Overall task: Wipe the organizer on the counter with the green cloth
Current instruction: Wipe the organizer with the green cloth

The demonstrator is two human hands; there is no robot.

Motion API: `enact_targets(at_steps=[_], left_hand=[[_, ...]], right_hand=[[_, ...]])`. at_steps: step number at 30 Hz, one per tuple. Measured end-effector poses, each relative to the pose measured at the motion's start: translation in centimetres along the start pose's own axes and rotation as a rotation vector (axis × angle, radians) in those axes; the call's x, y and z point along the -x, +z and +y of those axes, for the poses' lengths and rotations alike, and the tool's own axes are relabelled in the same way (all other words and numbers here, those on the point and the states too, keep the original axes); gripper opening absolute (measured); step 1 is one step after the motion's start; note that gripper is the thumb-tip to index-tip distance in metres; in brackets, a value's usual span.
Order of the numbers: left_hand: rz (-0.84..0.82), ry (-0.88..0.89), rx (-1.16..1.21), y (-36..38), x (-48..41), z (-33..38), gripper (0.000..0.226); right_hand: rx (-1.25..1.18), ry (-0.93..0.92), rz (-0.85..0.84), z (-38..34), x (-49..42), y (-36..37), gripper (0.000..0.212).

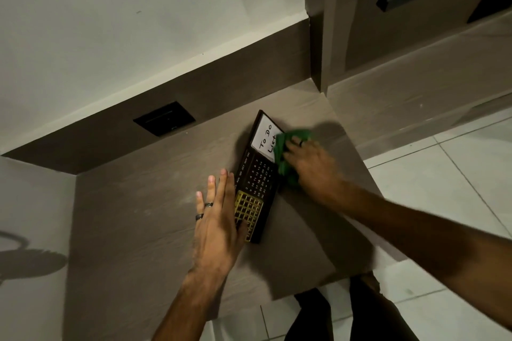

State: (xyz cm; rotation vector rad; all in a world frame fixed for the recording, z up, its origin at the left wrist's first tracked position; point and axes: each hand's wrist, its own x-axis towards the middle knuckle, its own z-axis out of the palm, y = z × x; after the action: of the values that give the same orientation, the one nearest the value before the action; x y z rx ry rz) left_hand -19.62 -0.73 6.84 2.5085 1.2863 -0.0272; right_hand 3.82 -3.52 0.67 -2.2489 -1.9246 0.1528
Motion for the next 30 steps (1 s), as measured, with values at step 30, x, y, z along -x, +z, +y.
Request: enact_targets(at_steps=[30], left_hand=[[0.004, -0.068, 0.424, 0.5, 0.3, -2.1, 0.118]], right_hand=[[-0.356, -0.242, -0.017, -7.1, 9.9, -0.3, 0.072]])
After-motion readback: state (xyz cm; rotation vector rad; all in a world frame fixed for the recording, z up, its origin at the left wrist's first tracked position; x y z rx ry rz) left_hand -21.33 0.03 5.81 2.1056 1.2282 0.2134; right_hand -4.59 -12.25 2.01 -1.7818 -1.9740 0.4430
